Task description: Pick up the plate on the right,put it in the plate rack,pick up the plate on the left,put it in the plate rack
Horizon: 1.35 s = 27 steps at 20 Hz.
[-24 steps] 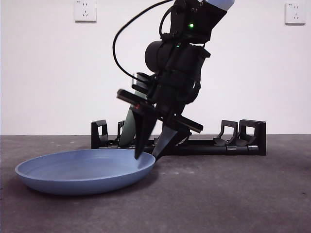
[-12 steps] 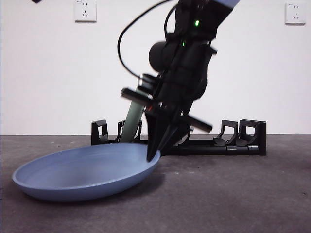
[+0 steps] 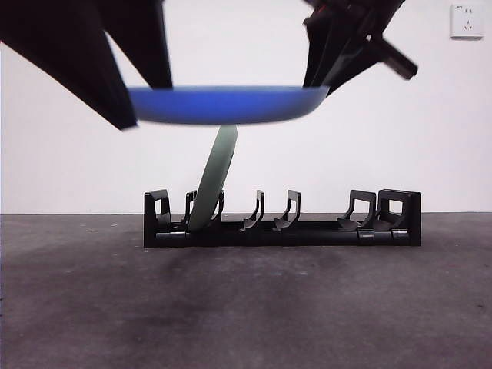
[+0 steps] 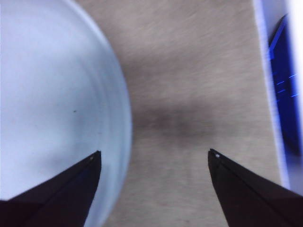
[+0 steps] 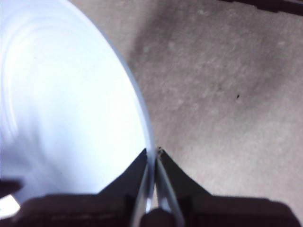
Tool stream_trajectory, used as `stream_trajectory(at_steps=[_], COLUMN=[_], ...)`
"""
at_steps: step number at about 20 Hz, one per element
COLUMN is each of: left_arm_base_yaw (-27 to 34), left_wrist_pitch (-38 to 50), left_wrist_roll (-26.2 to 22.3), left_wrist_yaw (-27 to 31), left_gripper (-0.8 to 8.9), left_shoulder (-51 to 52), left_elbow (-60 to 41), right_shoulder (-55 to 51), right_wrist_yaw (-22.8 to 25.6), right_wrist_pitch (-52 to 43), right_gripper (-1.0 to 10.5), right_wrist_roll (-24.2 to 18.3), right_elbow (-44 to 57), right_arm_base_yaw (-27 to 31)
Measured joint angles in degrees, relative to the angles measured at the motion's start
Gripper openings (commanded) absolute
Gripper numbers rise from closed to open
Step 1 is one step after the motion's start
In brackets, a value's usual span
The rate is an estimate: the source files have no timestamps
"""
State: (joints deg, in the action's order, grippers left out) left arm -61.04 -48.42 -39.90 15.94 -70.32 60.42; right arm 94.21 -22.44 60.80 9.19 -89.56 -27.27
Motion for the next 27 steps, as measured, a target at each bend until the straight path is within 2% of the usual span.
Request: stream_trajectory(at_steps=[5,8,11,13,14,20,22,24,26,27], left_arm_base_yaw=[-0.2,-0.2,-0.3,-0.3,-0.3,-0.7,-0.7,-0.6,-0.6,-0.4], left_wrist_pitch=[6.9,8.1,7.1,6.9,6.9,7.5,7.7,8.3,9.5,10.3], left_wrist_roll=[-0.7,-1.1,-1.6,-1.9,-2.0,-3.2,-3.0,-2.2,-0.1,1.1], left_wrist_yaw=[6.0,7.9,7.8,7.6,7.6,6.9,2.6,-1.7,-4.8,-6.4], left_gripper=[3.66,1.65,1.45,0.21,-0.11,-0.08,-0.08,-0.08,-0.08,-0.08], left_shoulder=[-1.0,-1.0,-1.0,-1.0,-1.0,-0.8,-0.8,-0.6,-0.6,-0.6], left_elbow=[0.0,0.0,0.0,0.0,0.0,0.0,0.2,0.3,0.3,0.3], right_shoulder=[-1.4,-1.4,-1.4,-1.4,-1.4,-1.4,-1.4,-1.4,-1.4,-1.5], right_wrist_yaw=[-1.7,-3.1,-3.0,-2.9,-2.6,-2.0,-2.0,-1.8,-1.9,-2.1], right_wrist_pitch=[2.8,2.6,2.3,2.2,2.2,2.3,2.7,3.4,2.9,3.9], right_gripper=[-0.1,-0.1,-0.1,-0.1,-0.1,-0.1,-0.1,0.6,2.7,3.3], right_wrist_roll=[-0.8,-1.0,-0.9,-0.8,-0.6,0.5,0.5,0.0,-0.6,-0.9], right_elbow=[0.0,0.0,0.0,0.0,0.0,0.0,0.0,0.0,0.0,-0.3], right_arm_base_yaw=[0.4,0.4,0.6,0.8,1.1,2.2,2.3,2.4,2.9,3.0])
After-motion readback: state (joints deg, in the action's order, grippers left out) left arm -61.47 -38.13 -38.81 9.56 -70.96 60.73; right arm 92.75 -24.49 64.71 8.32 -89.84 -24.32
